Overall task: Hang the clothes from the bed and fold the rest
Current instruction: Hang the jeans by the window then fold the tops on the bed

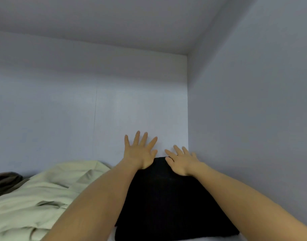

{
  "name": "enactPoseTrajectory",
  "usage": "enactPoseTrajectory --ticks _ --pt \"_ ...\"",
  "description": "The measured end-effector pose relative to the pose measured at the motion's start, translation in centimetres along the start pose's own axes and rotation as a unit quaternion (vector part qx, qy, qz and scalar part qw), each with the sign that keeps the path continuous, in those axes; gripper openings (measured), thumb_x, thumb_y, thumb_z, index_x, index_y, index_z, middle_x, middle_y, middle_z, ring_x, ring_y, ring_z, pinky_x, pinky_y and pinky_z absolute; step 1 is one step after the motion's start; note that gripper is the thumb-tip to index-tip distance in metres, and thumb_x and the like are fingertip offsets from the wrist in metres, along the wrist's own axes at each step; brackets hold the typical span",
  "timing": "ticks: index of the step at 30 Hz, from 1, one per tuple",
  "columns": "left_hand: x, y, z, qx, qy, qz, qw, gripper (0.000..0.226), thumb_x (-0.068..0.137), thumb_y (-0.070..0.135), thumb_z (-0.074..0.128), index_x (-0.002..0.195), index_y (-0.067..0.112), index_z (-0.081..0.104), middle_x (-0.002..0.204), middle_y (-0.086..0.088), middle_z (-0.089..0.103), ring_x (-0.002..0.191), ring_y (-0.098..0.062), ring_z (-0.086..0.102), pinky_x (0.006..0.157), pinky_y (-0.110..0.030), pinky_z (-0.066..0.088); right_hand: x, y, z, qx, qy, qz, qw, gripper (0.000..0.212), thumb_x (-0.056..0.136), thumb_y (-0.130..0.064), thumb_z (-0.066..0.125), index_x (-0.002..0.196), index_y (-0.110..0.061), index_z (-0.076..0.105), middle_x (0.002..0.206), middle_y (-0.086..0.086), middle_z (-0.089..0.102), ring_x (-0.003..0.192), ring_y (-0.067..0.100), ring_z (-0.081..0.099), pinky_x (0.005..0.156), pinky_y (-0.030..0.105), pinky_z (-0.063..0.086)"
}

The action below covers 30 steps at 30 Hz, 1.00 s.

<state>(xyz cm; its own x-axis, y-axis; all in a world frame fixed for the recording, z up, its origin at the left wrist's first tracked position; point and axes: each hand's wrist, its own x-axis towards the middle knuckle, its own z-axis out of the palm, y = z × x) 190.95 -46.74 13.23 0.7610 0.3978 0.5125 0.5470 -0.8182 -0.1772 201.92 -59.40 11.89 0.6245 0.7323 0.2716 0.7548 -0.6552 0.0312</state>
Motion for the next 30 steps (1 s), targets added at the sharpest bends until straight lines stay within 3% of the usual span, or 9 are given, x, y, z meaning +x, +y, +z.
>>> enactPoseTrajectory --ticks 4,14,19,23,27,30 --pt "-1.1 -1.9 -2.7 0.028 0.073 -0.04 0.996 0.056 0.097 0.051 0.009 0.142 0.038 -0.022 0.154 -0.001 -0.024 0.14 -0.029 -0.026 0.107 -0.059 -0.013 -1.7 -0.5 -2.5 -0.02 0.083 -0.009 0.996 0.052 0.099 -0.046 0.011 0.148 -0.036 -0.003 0.157 -0.002 -0.012 0.144 0.026 -0.015 0.113 0.053 -0.007" --pt "-8.4 -8.8 -8.3 0.098 0.111 -0.031 0.989 0.064 0.093 0.06 0.016 0.143 0.04 -0.018 0.155 0.0 -0.02 0.142 -0.03 -0.019 0.108 -0.062 -0.007 -7.9 -6.0 -7.8 0.029 0.185 -0.06 0.98 0.053 0.1 -0.037 0.027 0.149 -0.029 0.011 0.158 0.001 0.007 0.144 0.022 0.006 0.114 0.052 0.004" --pt "-15.5 -12.0 -8.4 0.115 0.073 0.0 0.991 0.06 0.095 0.056 0.018 0.145 0.04 -0.01 0.157 0.002 -0.014 0.143 -0.026 -0.014 0.111 -0.058 -0.004 -11.9 -11.2 -6.2 0.076 0.214 -0.089 0.97 0.047 0.099 -0.032 0.032 0.145 -0.024 0.026 0.151 0.003 0.028 0.137 0.025 0.027 0.112 0.047 0.022" --pt "-20.3 -14.3 -9.1 0.103 0.007 0.003 0.995 0.059 0.097 0.052 0.023 0.147 0.038 -0.004 0.157 0.002 -0.011 0.144 -0.026 -0.011 0.114 -0.053 -0.001 -15.3 -15.2 -5.4 0.107 0.179 -0.113 0.971 0.039 0.098 -0.027 0.032 0.136 -0.021 0.043 0.136 0.003 0.049 0.122 0.023 0.046 0.1 0.038 0.038" --pt "-25.2 -15.2 -9.9 0.068 0.007 -0.02 0.997 0.055 0.098 0.044 0.028 0.148 0.033 0.008 0.158 0.0 0.004 0.144 -0.025 0.005 0.116 -0.048 0.008 -18.7 -18.1 -4.9 0.152 0.174 -0.129 0.964 0.032 0.095 -0.02 0.034 0.115 -0.018 0.059 0.114 0.001 0.062 0.103 0.024 0.056 0.086 0.034 0.046" --pt "-29.5 -15.3 -10.7 0.075 0.052 -0.046 0.995 0.044 0.098 0.037 0.032 0.14 0.026 0.036 0.142 -0.003 0.041 0.127 -0.024 0.04 0.106 -0.039 0.026 -21.8 -20.2 -4.5 0.187 0.164 -0.154 0.956 0.031 0.092 -0.019 0.036 0.105 -0.017 0.064 0.101 0.001 0.067 0.093 0.024 0.06 0.082 0.036 0.05"
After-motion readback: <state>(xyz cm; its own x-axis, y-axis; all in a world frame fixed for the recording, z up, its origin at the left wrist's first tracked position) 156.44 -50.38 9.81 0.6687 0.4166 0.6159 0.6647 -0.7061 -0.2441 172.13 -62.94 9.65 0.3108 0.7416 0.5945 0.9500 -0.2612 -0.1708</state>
